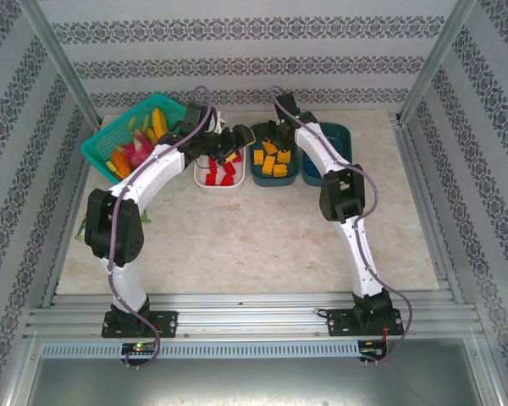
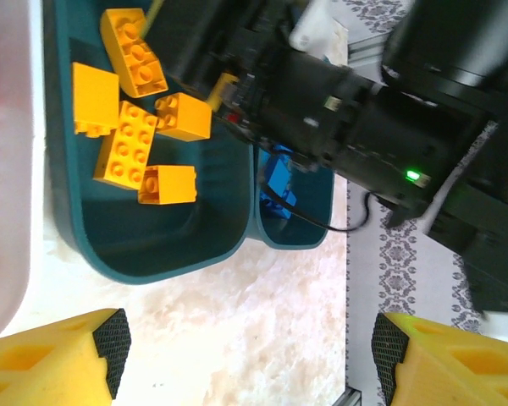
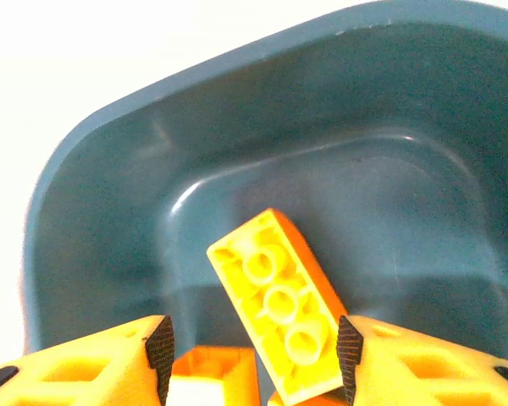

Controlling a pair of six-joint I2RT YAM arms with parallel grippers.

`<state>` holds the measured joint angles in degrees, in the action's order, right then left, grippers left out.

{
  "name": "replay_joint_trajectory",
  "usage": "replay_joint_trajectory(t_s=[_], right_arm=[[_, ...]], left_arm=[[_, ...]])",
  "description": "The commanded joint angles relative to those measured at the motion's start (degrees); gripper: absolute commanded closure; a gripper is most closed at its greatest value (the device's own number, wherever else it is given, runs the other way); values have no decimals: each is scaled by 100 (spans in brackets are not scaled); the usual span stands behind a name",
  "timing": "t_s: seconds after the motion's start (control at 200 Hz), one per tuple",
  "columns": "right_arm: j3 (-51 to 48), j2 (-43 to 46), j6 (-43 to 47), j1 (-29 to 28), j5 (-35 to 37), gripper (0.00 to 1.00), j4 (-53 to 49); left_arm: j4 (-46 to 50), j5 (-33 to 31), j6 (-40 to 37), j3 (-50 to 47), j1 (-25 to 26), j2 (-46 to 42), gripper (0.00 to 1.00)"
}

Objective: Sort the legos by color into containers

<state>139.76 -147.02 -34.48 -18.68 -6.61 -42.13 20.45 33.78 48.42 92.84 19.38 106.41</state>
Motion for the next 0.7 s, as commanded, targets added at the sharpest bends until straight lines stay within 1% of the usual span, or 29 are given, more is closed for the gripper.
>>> replay_joint_trajectory(t_s=[0.0,0.195,0.3,0.335,0.38,0.42,0.45,0.455,0.465,0.47,0.48,0.57,0.645,0.694], right_arm=[[-929,1572,242,-173,376,44,545],[-4166,4024,291,-309,837,42,1852],[-5810,5341,473,-406,1011,38,2209],[-6215,5701,515,-426,1037,37,2226],[-6859,6325,556,-449,1097,33,2217],[-7289,6733,579,-444,1090,29,2192],[-7633,7102,597,-444,1073,24,2150],[-7685,7154,599,-444,1069,21,2136],[-7769,7273,624,-444,1055,9,2114],[-7832,7327,639,-444,1047,6,2100],[-7923,7427,671,-444,1041,3,2074],[-8585,8263,871,-496,1132,2,1655],[-8875,8815,874,-505,1467,2,1206],[-8963,9056,885,-522,1781,2,972]], left_arm=[[556,-319,-163,-107,-61,-639,22],[1061,-863,-391,-962,-78,-1645,21],[1280,-1097,-603,-1487,-90,-2239,20],[1352,-1177,-668,-1655,-94,-2427,20],[1444,-1266,-746,-1896,-118,-2673,19],[1506,-1355,-790,-2138,-142,-2926,18],[1544,-1426,-829,-2307,-167,-3106,16],[1547,-1440,-836,-2332,-169,-3129,16],[1562,-1463,-855,-2398,-177,-3186,9],[1565,-1471,-858,-2422,-183,-3214,4],[1574,-1488,-873,-2477,-192,-3271,1],[1693,-1733,-1027,-2879,-240,-3745,0],[1868,-1959,-1326,-3057,-242,-4034,0],[2018,-2325,-1433,-3126,-249,-4212,0]])
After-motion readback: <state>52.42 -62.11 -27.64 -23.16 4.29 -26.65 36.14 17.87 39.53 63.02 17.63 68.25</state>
